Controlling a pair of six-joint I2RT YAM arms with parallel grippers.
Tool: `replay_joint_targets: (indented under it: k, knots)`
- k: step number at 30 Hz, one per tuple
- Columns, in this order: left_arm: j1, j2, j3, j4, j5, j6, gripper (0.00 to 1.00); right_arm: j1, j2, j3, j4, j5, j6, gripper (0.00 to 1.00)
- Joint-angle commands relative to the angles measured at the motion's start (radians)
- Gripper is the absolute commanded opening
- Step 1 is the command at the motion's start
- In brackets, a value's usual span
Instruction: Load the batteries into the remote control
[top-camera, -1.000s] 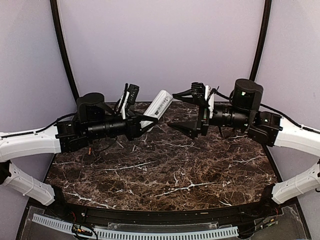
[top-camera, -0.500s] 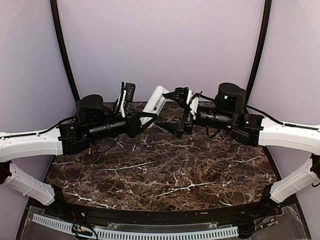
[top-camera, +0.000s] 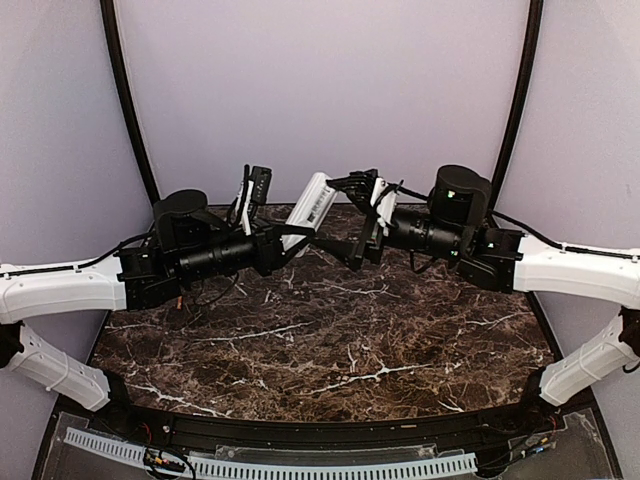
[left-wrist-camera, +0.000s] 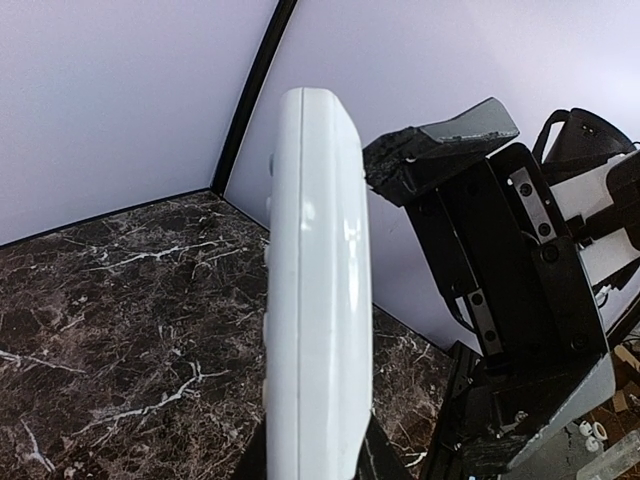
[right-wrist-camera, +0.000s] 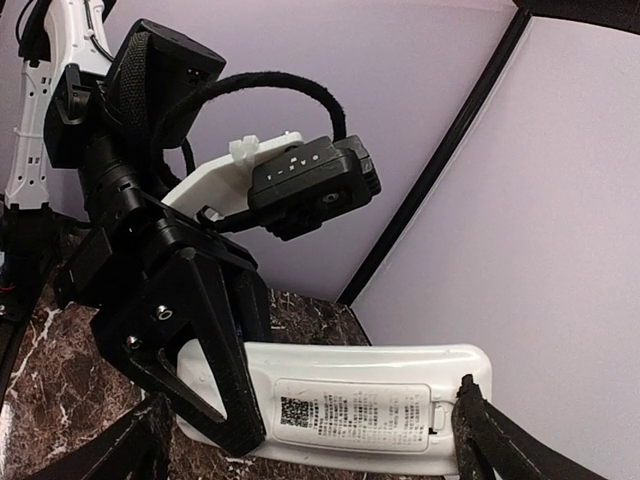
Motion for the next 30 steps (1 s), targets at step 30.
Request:
replay_joint_targets:
  k: [30]
  knots:
    - [0.023,0.045,0.049,-0.125,-0.109,-0.017,0.0,-0.066,0.116,0.045,-0.093,-0.084,0.109,0.83]
